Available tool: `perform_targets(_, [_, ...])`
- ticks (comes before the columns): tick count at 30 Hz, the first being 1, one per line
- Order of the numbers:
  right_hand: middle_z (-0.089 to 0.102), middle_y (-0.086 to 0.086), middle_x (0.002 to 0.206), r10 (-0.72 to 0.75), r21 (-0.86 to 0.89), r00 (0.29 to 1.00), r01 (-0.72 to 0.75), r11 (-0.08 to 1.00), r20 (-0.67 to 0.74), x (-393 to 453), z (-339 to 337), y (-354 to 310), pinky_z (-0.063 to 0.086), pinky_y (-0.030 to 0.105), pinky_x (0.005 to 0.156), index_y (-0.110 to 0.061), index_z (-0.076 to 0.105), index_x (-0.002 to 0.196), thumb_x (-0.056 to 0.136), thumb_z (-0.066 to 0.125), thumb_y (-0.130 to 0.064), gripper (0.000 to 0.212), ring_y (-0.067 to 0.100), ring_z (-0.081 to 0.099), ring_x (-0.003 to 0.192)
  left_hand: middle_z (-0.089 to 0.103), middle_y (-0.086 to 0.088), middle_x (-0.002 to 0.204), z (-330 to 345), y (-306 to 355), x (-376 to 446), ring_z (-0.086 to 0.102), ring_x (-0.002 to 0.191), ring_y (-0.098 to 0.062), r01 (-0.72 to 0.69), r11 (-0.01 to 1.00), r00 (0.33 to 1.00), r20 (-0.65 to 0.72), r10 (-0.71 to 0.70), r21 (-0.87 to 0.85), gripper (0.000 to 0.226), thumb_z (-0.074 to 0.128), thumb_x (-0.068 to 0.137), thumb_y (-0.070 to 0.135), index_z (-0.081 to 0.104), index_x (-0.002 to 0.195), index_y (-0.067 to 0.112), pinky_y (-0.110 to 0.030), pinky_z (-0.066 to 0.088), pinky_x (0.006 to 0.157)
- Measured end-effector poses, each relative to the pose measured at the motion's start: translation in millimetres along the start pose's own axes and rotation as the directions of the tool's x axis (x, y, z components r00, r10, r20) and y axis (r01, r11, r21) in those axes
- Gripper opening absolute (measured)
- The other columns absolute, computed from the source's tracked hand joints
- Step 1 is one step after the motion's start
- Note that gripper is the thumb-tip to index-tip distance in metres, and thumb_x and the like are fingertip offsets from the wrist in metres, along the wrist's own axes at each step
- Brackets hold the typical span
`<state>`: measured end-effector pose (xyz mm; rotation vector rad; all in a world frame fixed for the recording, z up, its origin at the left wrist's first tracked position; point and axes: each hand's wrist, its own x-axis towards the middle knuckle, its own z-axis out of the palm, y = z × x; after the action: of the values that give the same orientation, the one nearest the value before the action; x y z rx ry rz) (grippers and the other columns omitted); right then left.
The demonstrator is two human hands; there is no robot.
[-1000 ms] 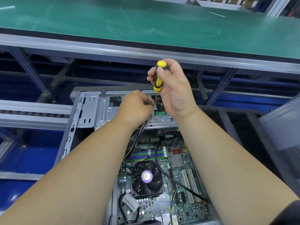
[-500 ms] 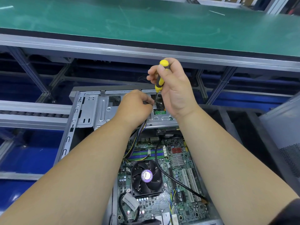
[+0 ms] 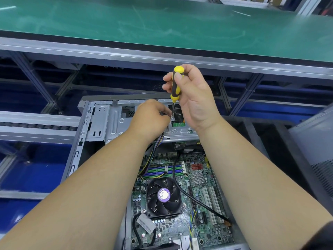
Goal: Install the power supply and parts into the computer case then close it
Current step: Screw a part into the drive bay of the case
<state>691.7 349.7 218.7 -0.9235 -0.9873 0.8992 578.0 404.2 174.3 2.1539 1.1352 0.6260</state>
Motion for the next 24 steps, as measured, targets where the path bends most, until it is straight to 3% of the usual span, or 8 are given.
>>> perform_targets(3, [0.065, 0.007, 0.093, -0.002, 0.006, 1.000, 0.002, 1.000, -0.011, 0.1, 0.8, 0.0, 0.043, 0.031, 0.079, -0.008, 0.046, 0.108, 0.093, 0.051, -0.019, 0.018, 0.017, 0.051, 0.076, 0.052, 0.012, 0.091, -0.1, 0.7, -0.4, 0.052, 0.085, -0.009, 0.004, 1.000, 1.000, -0.002, -0.004, -0.007, 0.027, 0.056, 0.081, 0.009, 0.075, 0.093, 0.025, -0.011, 0.032, 0.062])
perform_targets(8, [0.061, 0.011, 0.095, -0.013, 0.057, 1.000, 0.014, 0.998, -0.023, -1.0, -2.4, 1.4, 0.044, 0.030, 0.080, 0.000, 0.055, 0.117, 0.103, 0.030, -0.024, 0.038, 0.018, 0.049, 0.080, 0.053, 0.010, 0.094, -0.8, 1.8, -0.5, 0.051, 0.085, -0.008, 0.004, 1.000, 1.000, -0.005, -0.003, 0.007, 0.029, 0.055, 0.082, 0.009, 0.076, 0.095, 0.025, -0.009, 0.030, 0.061])
perform_targets(13, [0.066, 0.006, 0.092, -0.005, 0.021, 1.000, 0.006, 1.000, -0.020, -0.5, -1.1, 2.3, 0.050, 0.032, 0.089, -0.007, 0.061, 0.108, 0.099, 0.045, -0.020, 0.023, 0.023, 0.063, 0.092, 0.054, 0.009, 0.097, -1.2, 1.9, -0.8, 0.051, 0.088, -0.009, 0.009, 1.000, 1.000, -0.006, -0.009, 0.001, 0.028, 0.056, 0.082, 0.009, 0.075, 0.094, 0.025, -0.016, 0.032, 0.067])
perform_targets(19, [0.063, 0.004, 0.086, -0.031, -0.061, 0.993, 0.023, 0.998, -0.117, 3.5, -5.5, -0.6, 0.049, 0.035, 0.076, -0.012, 0.055, 0.095, 0.090, 0.064, -0.007, 0.011, 0.019, 0.065, 0.078, 0.053, 0.011, 0.090, -0.6, 2.7, -1.4, 0.053, 0.085, -0.010, 0.017, 1.000, 1.000, -0.007, -0.017, -0.008, 0.028, 0.056, 0.081, 0.010, 0.075, 0.092, 0.026, -0.013, 0.032, 0.061])
perform_targets(24, [0.055, 0.000, 0.082, -0.009, -0.017, 0.997, 0.007, 1.000, -0.074, 3.0, -4.6, -0.2, 0.047, 0.028, 0.076, -0.014, 0.052, 0.099, 0.095, 0.056, -0.012, 0.006, 0.013, 0.054, 0.074, 0.056, 0.009, 0.088, 0.0, 2.7, -1.4, 0.054, 0.081, -0.009, 0.021, 1.000, 1.000, -0.005, -0.021, -0.017, 0.027, 0.056, 0.081, 0.009, 0.075, 0.092, 0.026, -0.009, 0.031, 0.060])
